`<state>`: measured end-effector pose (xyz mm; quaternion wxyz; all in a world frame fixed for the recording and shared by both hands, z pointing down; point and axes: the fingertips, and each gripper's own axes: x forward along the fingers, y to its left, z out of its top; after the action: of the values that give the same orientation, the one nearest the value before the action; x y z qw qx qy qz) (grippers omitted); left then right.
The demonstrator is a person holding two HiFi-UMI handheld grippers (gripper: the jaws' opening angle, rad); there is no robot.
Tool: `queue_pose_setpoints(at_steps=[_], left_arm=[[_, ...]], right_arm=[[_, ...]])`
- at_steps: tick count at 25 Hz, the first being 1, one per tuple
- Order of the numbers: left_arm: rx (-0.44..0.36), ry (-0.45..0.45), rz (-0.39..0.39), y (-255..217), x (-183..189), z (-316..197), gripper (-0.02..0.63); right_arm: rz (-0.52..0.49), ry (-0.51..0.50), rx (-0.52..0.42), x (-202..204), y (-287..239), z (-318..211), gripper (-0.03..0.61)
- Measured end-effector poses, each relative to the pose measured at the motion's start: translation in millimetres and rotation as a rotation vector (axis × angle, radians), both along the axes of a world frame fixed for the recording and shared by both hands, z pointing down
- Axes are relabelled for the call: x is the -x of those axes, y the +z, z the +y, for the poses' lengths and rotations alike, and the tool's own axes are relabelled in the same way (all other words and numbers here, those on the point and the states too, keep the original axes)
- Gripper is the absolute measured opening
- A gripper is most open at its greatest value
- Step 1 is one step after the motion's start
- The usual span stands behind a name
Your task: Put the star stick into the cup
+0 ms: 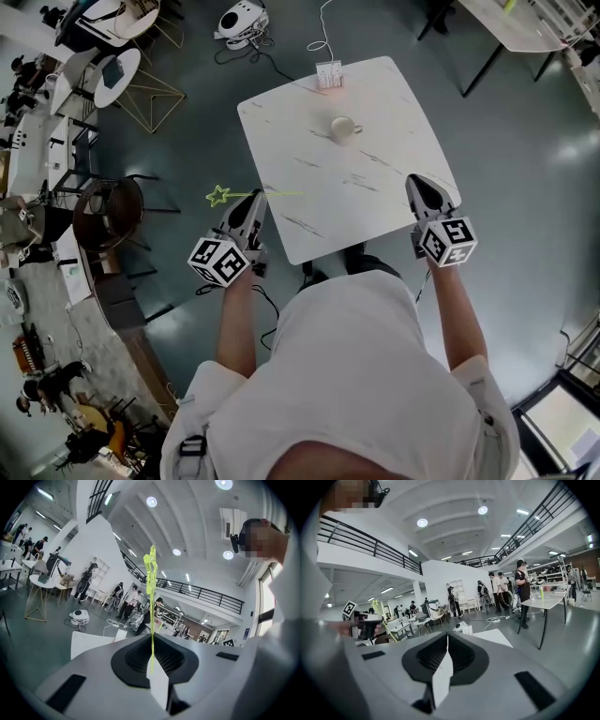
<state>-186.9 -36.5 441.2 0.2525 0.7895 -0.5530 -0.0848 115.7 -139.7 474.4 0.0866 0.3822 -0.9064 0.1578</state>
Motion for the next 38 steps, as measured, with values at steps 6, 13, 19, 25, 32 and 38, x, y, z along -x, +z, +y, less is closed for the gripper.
queue_pose_setpoints(at_steps=[6, 13, 19, 25, 32, 38], left_arm=[[0.019, -0.036, -0.020, 2.4, -11.0, -45.8, 0.025], [0.044, -0.060, -0.063, 14.5, -26.3, -98.9, 0.025], [0.056, -0.063, -0.089, 23.8, -34.2, -144.3, 0.025], [0.088, -0.022, -0.115, 35.8, -38.1, -171.7, 0.025], [0.113, 0.098, -0.122, 59.0, -49.3, -189.7, 0.025], [0.090, 0.169, -0.124, 70.4, -50.5, -209.0, 0.025]], right_arm=[[0.004, -0.085, 0.043, 5.7, 17.9, -44.8, 0.026], [-0.022, -0.115, 0.101, 8.0, 43.0, -95.6, 0.026], [-0.035, -0.129, 0.141, 6.3, 60.3, -125.1, 0.026], [-0.034, -0.099, 0.199, 2.9, 78.1, -136.4, 0.026], [-0.026, -0.011, 0.227, 2.9, 95.4, -134.3, 0.026], [-0.003, 0.073, 0.248, 1.8, 100.1, -123.3, 0.026]])
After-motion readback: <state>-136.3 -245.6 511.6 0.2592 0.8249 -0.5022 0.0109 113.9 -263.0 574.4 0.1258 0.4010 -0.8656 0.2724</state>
